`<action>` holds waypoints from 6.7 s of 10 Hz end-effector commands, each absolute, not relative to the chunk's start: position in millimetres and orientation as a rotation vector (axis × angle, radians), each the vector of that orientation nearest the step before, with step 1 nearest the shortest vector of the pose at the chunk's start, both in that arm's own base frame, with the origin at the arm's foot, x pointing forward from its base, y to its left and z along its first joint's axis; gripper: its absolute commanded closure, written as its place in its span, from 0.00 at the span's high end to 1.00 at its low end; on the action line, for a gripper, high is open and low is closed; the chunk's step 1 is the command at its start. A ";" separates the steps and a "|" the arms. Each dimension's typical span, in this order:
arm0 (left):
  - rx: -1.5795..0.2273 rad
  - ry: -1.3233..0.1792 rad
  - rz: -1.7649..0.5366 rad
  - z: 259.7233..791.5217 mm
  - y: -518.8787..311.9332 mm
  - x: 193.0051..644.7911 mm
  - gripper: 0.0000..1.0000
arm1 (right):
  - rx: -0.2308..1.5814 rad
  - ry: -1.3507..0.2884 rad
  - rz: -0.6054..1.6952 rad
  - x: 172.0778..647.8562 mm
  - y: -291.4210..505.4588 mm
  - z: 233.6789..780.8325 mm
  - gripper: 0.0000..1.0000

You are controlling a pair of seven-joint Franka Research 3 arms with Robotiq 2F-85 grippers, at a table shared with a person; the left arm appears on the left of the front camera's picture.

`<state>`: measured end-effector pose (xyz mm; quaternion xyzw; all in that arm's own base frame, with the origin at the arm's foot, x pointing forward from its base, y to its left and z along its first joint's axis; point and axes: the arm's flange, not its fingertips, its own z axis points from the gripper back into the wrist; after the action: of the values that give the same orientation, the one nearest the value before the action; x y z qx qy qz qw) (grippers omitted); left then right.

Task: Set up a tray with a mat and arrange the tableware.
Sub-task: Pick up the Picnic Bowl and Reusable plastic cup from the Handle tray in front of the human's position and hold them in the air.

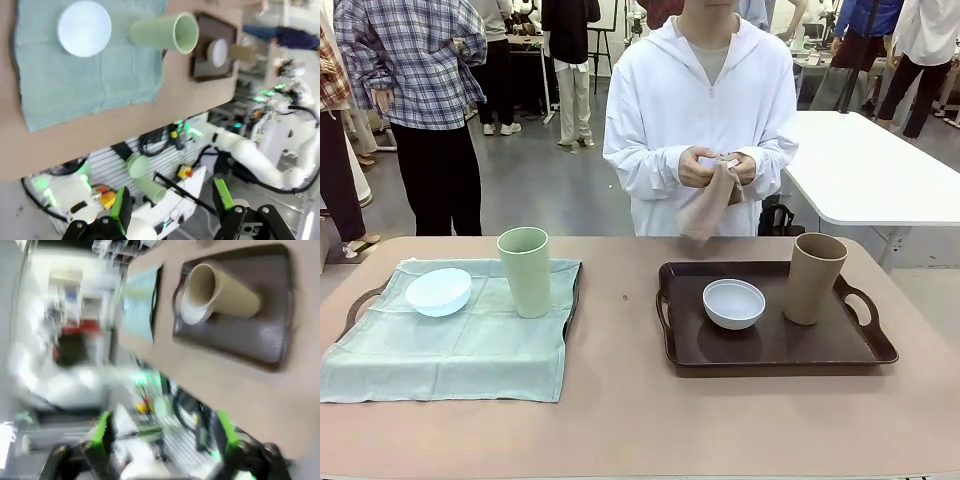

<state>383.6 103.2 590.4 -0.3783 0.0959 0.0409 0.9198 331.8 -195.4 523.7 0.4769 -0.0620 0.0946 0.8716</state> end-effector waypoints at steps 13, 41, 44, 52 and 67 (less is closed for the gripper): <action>-0.322 0.175 0.106 546.2 -162.0 439.6 0.85 | 0.886 0.073 0.928 360.8 -165.3 508.8 1.00; -0.072 -0.205 -0.171 483.6 -479.3 450.5 0.85 | 0.610 -0.630 1.507 485.9 -159.3 454.7 1.00; -0.106 -0.255 -0.123 470.3 -481.6 441.4 0.85 | 0.591 -0.687 1.429 492.6 -167.1 421.7 1.00; -0.200 -0.255 -0.047 438.5 -518.3 477.8 0.85 | 0.651 -0.583 1.480 512.0 -109.5 363.3 1.00; -0.188 -0.193 -0.143 398.1 -524.5 462.5 0.85 | 0.768 -0.695 1.362 507.1 -70.2 313.3 1.00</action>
<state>459.9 -526.3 402.5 -0.0968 -0.1051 -0.0633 0.9877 512.0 -81.9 317.0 0.3459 -0.2973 0.5937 0.6629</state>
